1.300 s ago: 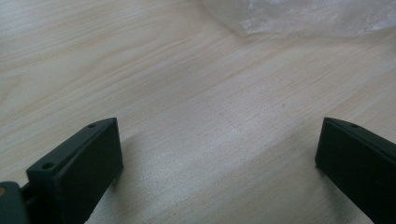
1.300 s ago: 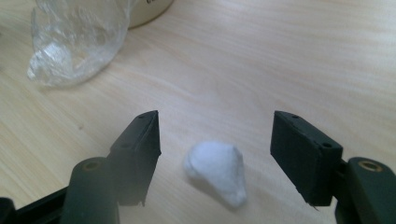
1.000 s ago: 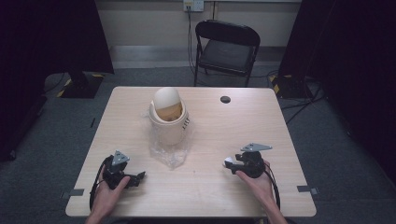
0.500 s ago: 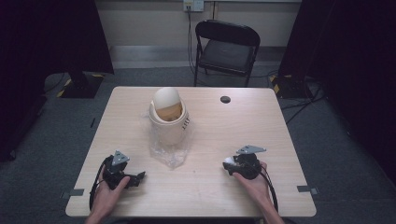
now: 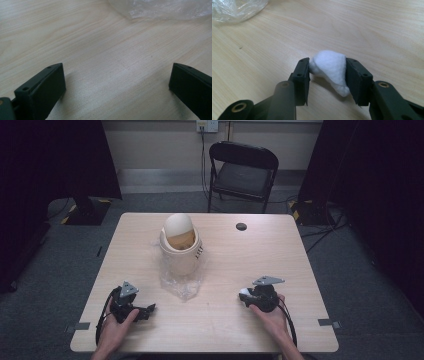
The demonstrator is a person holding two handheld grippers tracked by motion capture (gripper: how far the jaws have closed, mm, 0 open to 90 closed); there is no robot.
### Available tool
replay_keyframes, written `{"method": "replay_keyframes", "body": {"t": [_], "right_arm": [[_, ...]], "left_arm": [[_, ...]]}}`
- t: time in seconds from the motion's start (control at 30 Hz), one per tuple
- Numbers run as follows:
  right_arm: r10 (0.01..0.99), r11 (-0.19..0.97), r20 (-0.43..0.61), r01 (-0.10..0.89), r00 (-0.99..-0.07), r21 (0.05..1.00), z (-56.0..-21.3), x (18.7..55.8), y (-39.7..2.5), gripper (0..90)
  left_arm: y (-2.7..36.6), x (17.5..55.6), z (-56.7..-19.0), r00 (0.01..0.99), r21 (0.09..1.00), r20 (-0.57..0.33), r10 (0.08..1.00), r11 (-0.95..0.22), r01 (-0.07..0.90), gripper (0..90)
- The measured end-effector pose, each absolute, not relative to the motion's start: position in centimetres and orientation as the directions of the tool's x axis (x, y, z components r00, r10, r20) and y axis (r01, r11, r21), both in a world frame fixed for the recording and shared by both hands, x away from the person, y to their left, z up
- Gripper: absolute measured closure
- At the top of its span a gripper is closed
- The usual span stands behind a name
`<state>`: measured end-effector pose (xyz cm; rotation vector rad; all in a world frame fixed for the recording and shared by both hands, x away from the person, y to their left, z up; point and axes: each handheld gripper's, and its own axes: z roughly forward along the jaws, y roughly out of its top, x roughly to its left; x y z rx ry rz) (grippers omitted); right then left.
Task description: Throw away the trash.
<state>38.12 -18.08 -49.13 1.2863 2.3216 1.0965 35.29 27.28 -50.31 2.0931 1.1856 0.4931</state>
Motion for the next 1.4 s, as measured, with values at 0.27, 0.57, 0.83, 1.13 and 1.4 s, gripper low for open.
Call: {"method": "replay_keyframes", "body": {"t": [0.27,0.57,0.83,1.13,1.4], "right_arm": [[0.821,0.283,0.148,0.617,-0.552,0.734,-48.9,38.1,-18.8,57.0],[0.81,0.296,0.135,0.596,-0.571,0.746,-48.4,38.0,-18.2,57.3],[0.806,0.286,0.141,0.587,-0.574,0.757,-47.8,38.0,-18.1,57.8],[0.804,0.266,0.155,0.579,-0.575,0.771,-47.0,37.8,-17.9,58.2],[0.797,0.261,0.17,0.584,-0.579,0.768,-46.9,38.2,-17.2,58.3]], "left_arm": [[27.3,35.3,-50.3,0.515,0.712,-0.002,0.857,-0.36,0.603,0.0],[27.3,35.3,-50.3,0.515,0.712,-0.002,0.857,-0.361,0.603,0.0],[27.3,35.3,-50.3,0.519,0.71,0.0,0.855,-0.365,0.602,0.0],[27.3,35.3,-50.3,0.518,0.712,-0.001,0.855,-0.363,0.601,0.1],[27.4,35.3,-50.3,0.519,0.711,0.0,0.855,-0.365,0.601,0.1]]}}
